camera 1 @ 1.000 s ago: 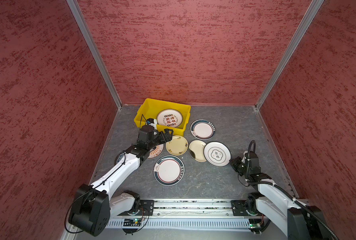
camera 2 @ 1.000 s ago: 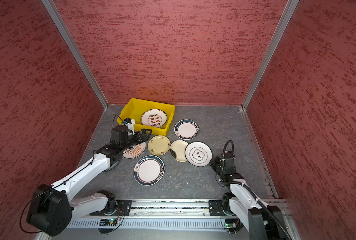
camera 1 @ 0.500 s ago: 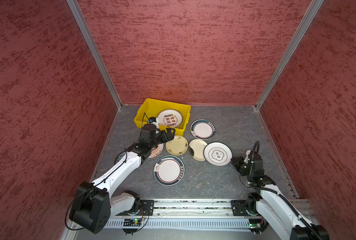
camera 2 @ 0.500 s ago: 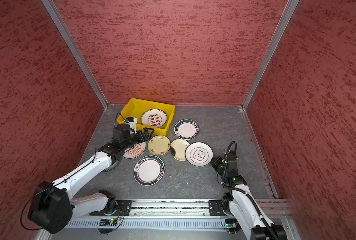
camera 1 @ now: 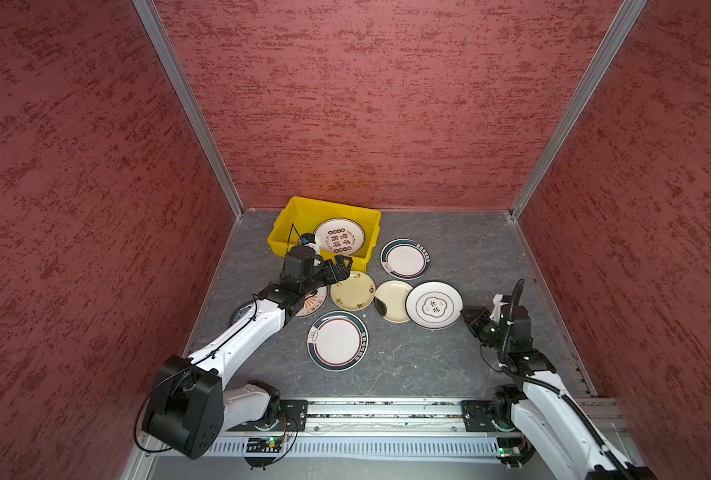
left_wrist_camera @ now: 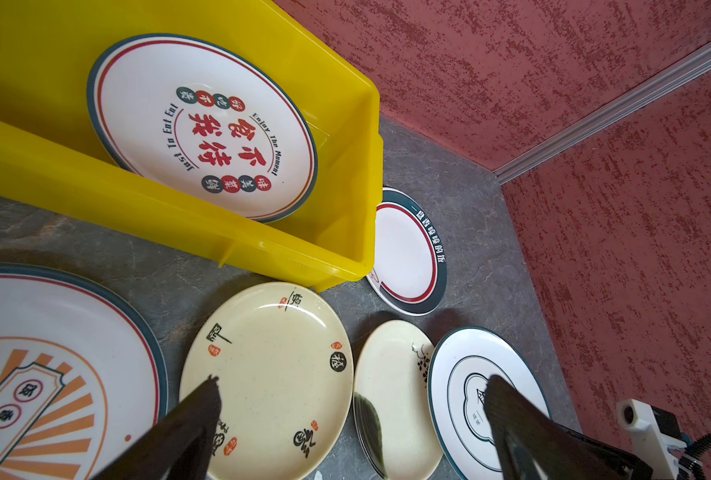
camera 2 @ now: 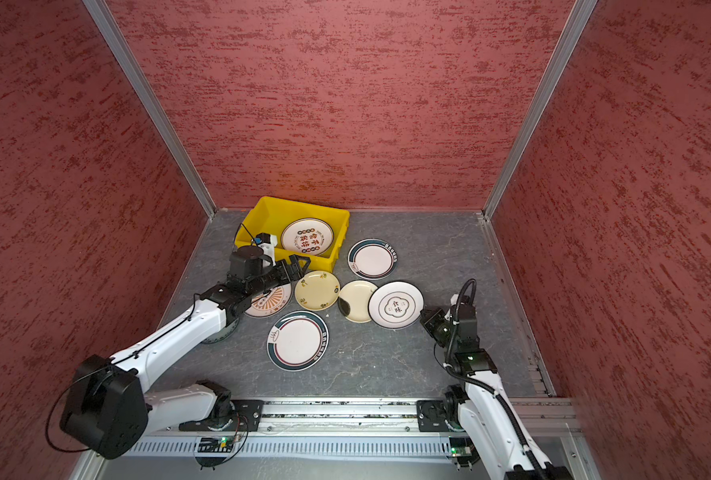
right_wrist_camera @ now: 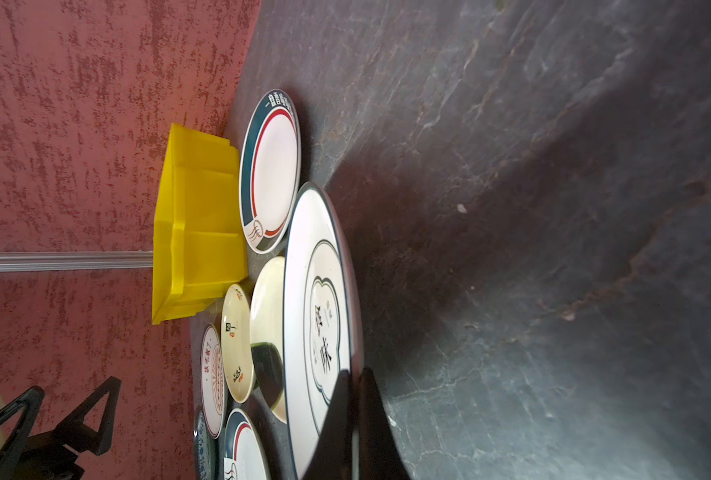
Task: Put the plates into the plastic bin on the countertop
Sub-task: 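Lift the plate toward left gripper while left gripper moves to its rim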
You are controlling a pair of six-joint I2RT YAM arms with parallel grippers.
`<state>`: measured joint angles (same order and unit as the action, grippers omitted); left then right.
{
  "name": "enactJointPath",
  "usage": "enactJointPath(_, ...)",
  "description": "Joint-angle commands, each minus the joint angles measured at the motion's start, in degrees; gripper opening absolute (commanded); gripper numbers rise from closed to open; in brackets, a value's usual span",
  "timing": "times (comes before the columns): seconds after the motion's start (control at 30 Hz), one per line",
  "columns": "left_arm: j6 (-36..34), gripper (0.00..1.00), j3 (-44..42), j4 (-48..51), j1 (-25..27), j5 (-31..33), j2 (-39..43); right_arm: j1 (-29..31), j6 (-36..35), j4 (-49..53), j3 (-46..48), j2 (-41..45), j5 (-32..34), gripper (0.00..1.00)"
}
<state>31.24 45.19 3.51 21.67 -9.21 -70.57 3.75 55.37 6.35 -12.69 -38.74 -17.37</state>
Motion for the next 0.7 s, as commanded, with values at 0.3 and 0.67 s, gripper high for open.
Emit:
enactJointPath(0.3,-0.8,0.99,2.0,-0.3,1.2,-1.1,0.2,-0.6,3.1,-3.5,-2.0,2.3,-3.1,0.0)
enactJointPath(0.67,-0.1,0.99,2.5,-1.2,3.1,-1.1,-0.5,-0.9,5.5,-7.0,-0.8,4.2,-5.1,0.0)
